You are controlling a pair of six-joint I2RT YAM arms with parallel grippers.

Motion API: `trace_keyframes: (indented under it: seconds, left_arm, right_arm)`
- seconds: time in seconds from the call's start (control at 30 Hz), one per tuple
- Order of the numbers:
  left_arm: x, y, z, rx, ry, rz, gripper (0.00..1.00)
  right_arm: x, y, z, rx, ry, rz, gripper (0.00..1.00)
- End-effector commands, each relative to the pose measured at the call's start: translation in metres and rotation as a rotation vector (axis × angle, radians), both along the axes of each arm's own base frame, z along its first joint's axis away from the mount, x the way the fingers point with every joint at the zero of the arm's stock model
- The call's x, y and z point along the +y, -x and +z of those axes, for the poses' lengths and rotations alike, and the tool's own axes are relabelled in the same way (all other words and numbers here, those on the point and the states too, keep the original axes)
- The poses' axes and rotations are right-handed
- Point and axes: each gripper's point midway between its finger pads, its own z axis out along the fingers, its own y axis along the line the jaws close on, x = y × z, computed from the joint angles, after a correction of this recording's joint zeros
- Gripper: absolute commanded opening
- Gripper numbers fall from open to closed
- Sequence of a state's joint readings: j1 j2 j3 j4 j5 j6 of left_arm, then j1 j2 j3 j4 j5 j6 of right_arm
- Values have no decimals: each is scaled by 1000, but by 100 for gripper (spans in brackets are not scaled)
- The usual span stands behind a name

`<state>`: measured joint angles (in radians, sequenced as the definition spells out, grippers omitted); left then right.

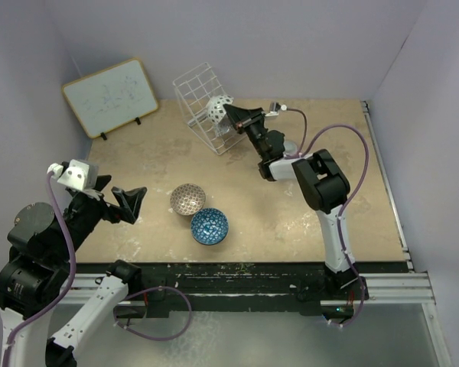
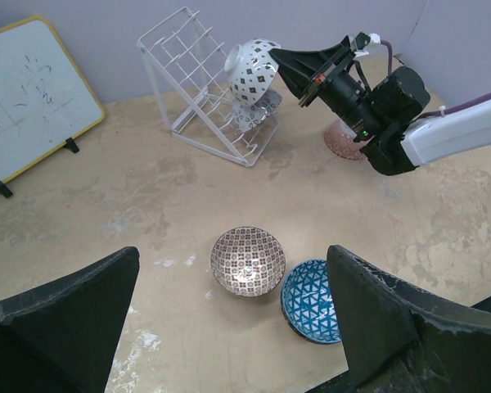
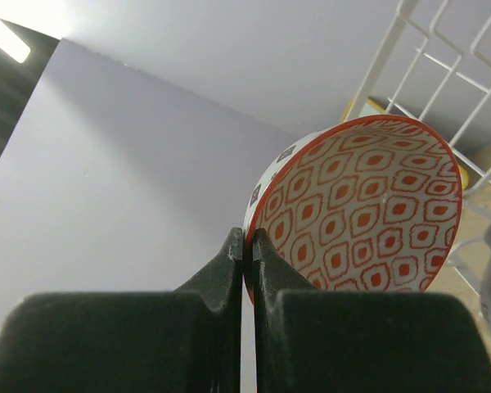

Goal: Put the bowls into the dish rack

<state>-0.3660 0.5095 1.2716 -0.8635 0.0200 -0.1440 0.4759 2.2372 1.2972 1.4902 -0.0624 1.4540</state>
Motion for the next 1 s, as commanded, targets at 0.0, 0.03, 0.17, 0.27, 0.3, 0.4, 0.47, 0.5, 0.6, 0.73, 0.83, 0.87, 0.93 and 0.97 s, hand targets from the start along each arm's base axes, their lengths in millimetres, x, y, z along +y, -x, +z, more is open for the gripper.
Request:
trace_keyframes:
  seconds: [0.0, 0.03, 0.17, 0.27, 0.3, 0.4, 0.47, 0.5, 0.6, 0.73, 0.83, 0.87, 0.93, 0.97]
  left_arm:
    - [5, 1, 6, -26, -9, 20, 99]
    - [5, 0, 5, -25, -10, 18, 99]
    - [4, 1, 4, -26, -7, 14, 99]
    - [5, 2, 3, -24, -10, 16, 99]
    - [5, 2, 3, -24, -12, 18, 99]
    - [6, 2, 3, -25, -13, 20, 99]
    - [6, 3, 2, -24, -12, 19, 99]
    - [6, 3, 2, -24, -12, 19, 99]
    - [6, 3, 3, -26, -15, 19, 99]
    - [6, 3, 3, -25, -17, 21, 99]
    - [6, 3, 3, -25, -16, 18, 99]
    - [6, 3, 2, -24, -15, 17, 99]
    - [5, 3, 3, -24, -15, 16, 99]
    - [5, 3, 2, -22, -15, 16, 99]
  right_arm:
    - [-36, 61, 151, -475, -299, -9, 0]
    - [-35, 59, 150, -474, -301, -6, 0]
    - [-31, 52, 140, -456, -309, 3, 0]
    - [-30, 48, 126, -423, -320, 3, 0]
    - [-30, 47, 121, -411, -326, 2, 0]
    - [-30, 46, 111, -394, -360, 15, 0]
    - [-27, 44, 105, -376, -374, 25, 0]
    - [-26, 43, 103, -371, -377, 26, 0]
    - [-25, 43, 99, -357, -381, 19, 0]
    - [-28, 40, 93, -325, -372, -11, 0]
    - [-28, 37, 84, -299, -369, -19, 0]
    - [-29, 36, 81, -292, -372, -22, 0]
    - [-28, 35, 76, -283, -373, -25, 0]
    - [-28, 34, 74, -280, -372, -25, 0]
